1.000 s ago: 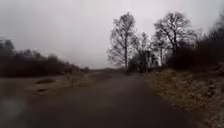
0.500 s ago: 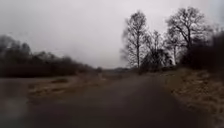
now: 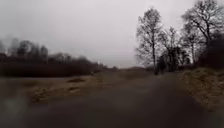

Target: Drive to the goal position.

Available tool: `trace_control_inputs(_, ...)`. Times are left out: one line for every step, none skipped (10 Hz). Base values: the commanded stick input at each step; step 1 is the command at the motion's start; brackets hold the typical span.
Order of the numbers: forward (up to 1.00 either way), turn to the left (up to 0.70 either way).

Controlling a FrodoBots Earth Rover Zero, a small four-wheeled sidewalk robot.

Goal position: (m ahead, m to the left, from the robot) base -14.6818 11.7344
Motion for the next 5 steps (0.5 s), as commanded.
trace_control_inputs(0.0,0.7)
trace_control_inputs(0.0,0.7)
trace_control_inputs(0.0,0.7)
trace_control_inputs(0.0,0.7)
trace_control_inputs(0.0,0.7)
